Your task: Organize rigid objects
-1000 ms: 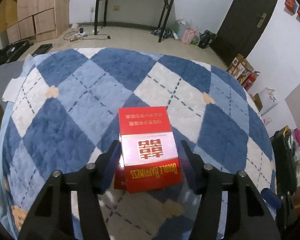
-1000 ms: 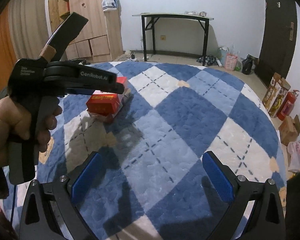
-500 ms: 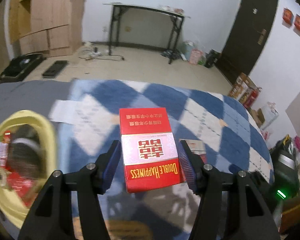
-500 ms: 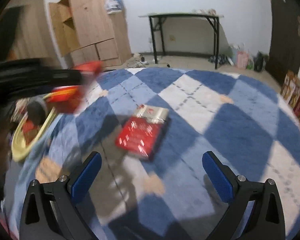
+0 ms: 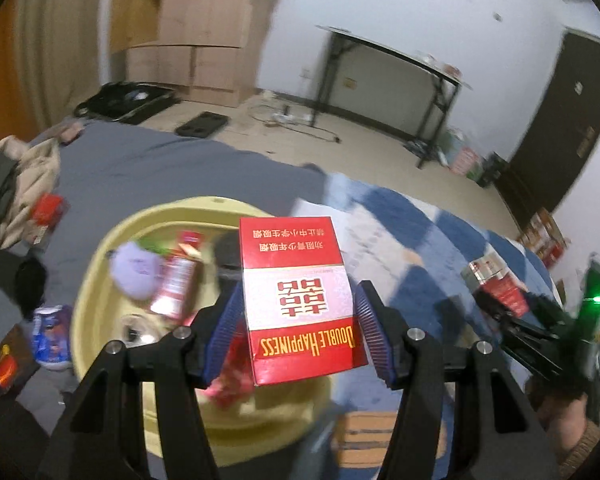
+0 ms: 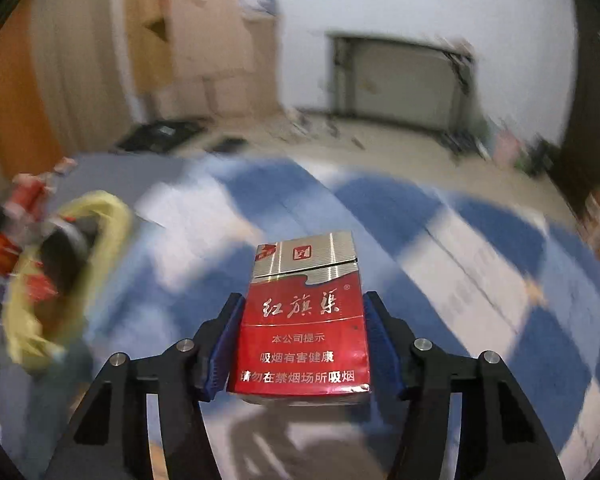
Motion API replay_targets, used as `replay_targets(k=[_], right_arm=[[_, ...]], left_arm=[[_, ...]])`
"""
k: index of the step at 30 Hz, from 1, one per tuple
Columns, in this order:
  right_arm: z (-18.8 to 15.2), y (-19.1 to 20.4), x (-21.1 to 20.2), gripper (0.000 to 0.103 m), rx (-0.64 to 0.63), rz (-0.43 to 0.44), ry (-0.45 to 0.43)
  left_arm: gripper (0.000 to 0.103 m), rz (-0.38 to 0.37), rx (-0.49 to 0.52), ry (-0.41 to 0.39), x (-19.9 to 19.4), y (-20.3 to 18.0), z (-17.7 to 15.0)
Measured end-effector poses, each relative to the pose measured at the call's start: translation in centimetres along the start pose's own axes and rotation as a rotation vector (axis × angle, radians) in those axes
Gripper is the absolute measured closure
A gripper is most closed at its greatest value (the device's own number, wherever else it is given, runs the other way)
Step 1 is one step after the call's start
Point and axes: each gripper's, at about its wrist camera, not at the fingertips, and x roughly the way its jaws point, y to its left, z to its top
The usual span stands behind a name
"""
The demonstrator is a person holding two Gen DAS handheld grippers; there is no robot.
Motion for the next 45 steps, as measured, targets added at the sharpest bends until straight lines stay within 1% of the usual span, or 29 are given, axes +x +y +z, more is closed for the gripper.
replay_targets(k=[2, 3, 5, 8, 9, 11, 13, 16, 20, 22, 24, 26, 28, 30, 31, 32, 33, 34, 35, 37, 38, 39, 41, 43, 45], right_arm=[[2.0, 4.2, -0.9, 0.045, -0.091, 0.074, -0.033], [3.0, 7.2, -1.5, 0.045, -0.151, 0.124, -0.054], [3.9, 11.0, -2.1, 0.045, -0.212, 0.205, -0.074], [3.7, 16.4, -2.1, 0.045, -0.279, 0.313, -0.07], [3.1, 18.4, -1.6, 0.045, -0.305, 0.342, -0.053], [2.7, 20.5, -0.6, 0.045, -0.331, 0.373, -0.025], [2.5, 22.7, 0.6, 0.045, -0.39, 0.378, -0.003], [2.7, 24.9, 2.8, 0.045, -0.454, 0.377, 0.046], [3.2, 26.5, 5.4, 0.045, -0.485, 0.37, 0.097], [3.4, 27.3, 6.1, 0.045, -0.5, 0.36, 0.108], [3.7, 28.4, 6.8, 0.045, -0.51, 0.356, 0.102], [4.7, 28.5, 8.5, 0.045, -0.496, 0.364, 0.105], [4.8, 28.6, 8.6, 0.045, -0.493, 0.361, 0.096], [4.7, 28.5, 8.5, 0.043, -0.481, 0.373, 0.09], [4.7, 28.4, 8.3, 0.037, -0.475, 0.377, 0.088], [4.7, 28.1, 8.0, 0.026, -0.468, 0.38, 0.081], [4.7, 27.7, 7.5, 0.018, -0.46, 0.386, 0.07], [4.8, 27.3, 6.8, 0.011, -0.449, 0.396, 0.052], [4.9, 26.6, 6.0, 0.011, -0.437, 0.403, 0.036], [5.1, 25.6, 4.6, 0.009, -0.411, 0.421, 0.005], [5.3, 24.9, 3.7, 0.003, -0.4, 0.414, -0.023], [5.7, 24.0, 2.8, 0.0, -0.383, 0.406, -0.052], [6.4, 22.1, 1.4, 0.0, -0.343, 0.404, -0.086], [7.5, 19.7, -0.4, 0.0, -0.293, 0.385, -0.118], [8.8, 17.2, -2.4, 0.0, -0.272, 0.378, -0.144]], left_arm=[[0.043, 0.015, -0.037, -0.011, -0.3, 1.9, 0.3], [0.043, 0.027, -0.057, -0.014, -0.4, 3.1, 0.3], [0.043, 0.057, -0.084, -0.01, -0.4, 4.9, -0.1], [0.043, 0.081, -0.134, 0.018, 0.2, 7.6, -1.9], [0.043, 0.104, -0.144, 0.031, 0.7, 8.5, -2.8], [0.043, 0.121, -0.161, 0.051, 1.1, 9.8, -3.8], [0.043, 0.131, -0.176, 0.057, 1.5, 11.2, -4.6], [0.043, 0.12, -0.183, 0.054, 2.1, 12.4, -5.5], [0.043, 0.104, -0.234, 0.062, 3.0, 13.7, -6.2], [0.044, 0.098, -0.234, 0.035, 3.2, 13.7, -6.4], [0.043, 0.085, -0.262, 0.024, 3.2, 14.2, -6.3], [0.043, 0.079, -0.277, 0.025, 3.4, 14.4, -6.0], [0.042, 0.09, -0.272, 0.029, 3.3, 14.2, -5.7], [0.039, 0.111, -0.272, 0.043, 3.5, 14.0, -5.7], [0.033, 0.124, -0.277, 0.049, 3.4, 14.0, -5.7], [0.03, 0.129, -0.288, 0.048, 3.3, 14.1, -5.7], [0.029, 0.122, -0.303, 0.03, 2.7, 14.1, -5.7], [0.024, 0.115, -0.307, 0.012, 2.1, 13.9, -5.6], [0.016, 0.112, -0.303, -0.008, 1.4, 13.5, -5.4], [0.007, 0.13, -0.284, -0.06, -0.2, 12.1, -4.8], [0.002, 0.137, -0.283, -0.083, -1.1, 11.2, -4.3], [0.0, 0.14, -0.289, -0.097, -1.7, 10.5, -3.8], [0.0, 0.131, -0.295, -0.126, -3.0, 8.9, -2.9], [0.0, 0.151, -0.292, -0.172, -4.8, 6.6, -2.0], [0.0, 0.18, -0.297, -0.203, -6.7, 3.7, -1.1]])
